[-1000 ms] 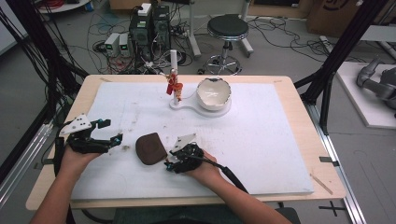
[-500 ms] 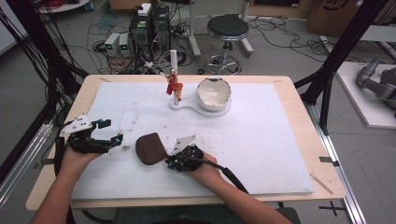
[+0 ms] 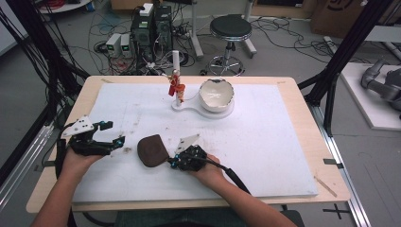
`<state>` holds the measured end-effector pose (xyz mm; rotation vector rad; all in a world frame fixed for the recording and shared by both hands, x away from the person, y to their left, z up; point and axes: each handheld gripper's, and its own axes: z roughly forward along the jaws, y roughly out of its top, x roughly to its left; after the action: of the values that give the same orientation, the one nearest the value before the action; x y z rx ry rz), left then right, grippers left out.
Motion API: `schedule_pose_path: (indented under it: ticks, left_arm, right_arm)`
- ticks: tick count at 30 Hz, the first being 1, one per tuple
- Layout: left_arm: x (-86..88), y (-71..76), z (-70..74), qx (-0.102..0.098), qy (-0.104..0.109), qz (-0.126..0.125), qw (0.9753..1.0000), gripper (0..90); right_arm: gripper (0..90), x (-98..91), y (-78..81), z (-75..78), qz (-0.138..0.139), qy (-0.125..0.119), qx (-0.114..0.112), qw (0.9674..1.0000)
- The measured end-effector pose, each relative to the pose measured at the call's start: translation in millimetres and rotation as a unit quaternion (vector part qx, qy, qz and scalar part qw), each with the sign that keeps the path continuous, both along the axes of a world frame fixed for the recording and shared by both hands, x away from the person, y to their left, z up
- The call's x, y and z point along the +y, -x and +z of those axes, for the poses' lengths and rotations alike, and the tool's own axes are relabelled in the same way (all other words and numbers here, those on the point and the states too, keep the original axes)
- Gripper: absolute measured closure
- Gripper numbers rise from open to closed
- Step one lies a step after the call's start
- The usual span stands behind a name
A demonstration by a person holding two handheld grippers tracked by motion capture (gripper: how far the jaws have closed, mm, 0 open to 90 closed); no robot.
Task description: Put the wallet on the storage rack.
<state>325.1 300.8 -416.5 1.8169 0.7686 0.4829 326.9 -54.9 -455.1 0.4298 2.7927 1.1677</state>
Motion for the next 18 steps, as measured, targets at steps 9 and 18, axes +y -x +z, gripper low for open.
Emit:
schedule_pose_path:
  ticks: [9,18]
  left_arm:
    - [0.4,-0.3,-1.1,0.002,0.000,0.003,1.0000,17.3]
    - [0.1,-0.2,-1.0,0.004,-0.002,0.005,1.0000,17.3]
  right_arm:
    - [90.0,-6.9,-4.6,8.0,0.017,-0.048,0.032,0.9982]
    - [90.0,-18.7,-11.7,20.4,0.025,-0.137,0.076,0.9873]
